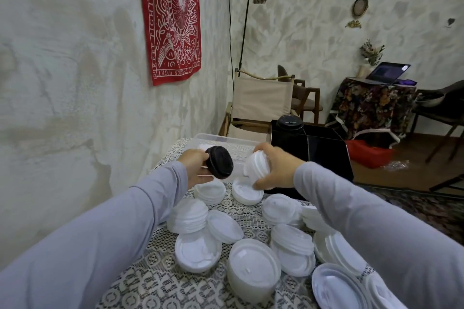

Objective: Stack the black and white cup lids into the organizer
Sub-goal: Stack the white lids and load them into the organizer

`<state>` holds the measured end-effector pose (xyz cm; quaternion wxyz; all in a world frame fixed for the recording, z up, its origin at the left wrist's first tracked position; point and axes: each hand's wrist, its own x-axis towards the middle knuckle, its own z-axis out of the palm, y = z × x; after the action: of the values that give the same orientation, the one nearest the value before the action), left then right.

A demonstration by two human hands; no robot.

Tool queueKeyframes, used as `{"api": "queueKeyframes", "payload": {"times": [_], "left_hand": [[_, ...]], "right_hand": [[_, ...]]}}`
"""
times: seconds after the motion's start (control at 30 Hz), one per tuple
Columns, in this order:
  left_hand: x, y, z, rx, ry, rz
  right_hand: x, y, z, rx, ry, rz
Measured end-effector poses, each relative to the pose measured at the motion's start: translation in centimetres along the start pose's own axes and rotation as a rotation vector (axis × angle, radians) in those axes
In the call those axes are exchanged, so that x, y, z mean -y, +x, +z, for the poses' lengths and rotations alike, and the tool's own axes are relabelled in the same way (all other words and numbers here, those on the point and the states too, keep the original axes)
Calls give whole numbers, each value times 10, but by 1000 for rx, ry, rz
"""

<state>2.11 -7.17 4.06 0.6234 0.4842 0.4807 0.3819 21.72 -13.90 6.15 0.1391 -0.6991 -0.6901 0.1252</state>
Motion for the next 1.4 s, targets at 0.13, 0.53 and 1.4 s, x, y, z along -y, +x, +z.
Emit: {"api": "queueKeyframes", "payload": {"times": [0.13,0.53,1.4], "left_hand": [[5,-7,-5,-53,8,-18],[10,-15,-21,-95,-19,-11],[8,-64,66,536,-181,8]], "right_hand": [[11,-11,40,128,-122,-31],[12,-4,82,234,-293,33],[-8,-54,-21,-57,260,-239]]}}
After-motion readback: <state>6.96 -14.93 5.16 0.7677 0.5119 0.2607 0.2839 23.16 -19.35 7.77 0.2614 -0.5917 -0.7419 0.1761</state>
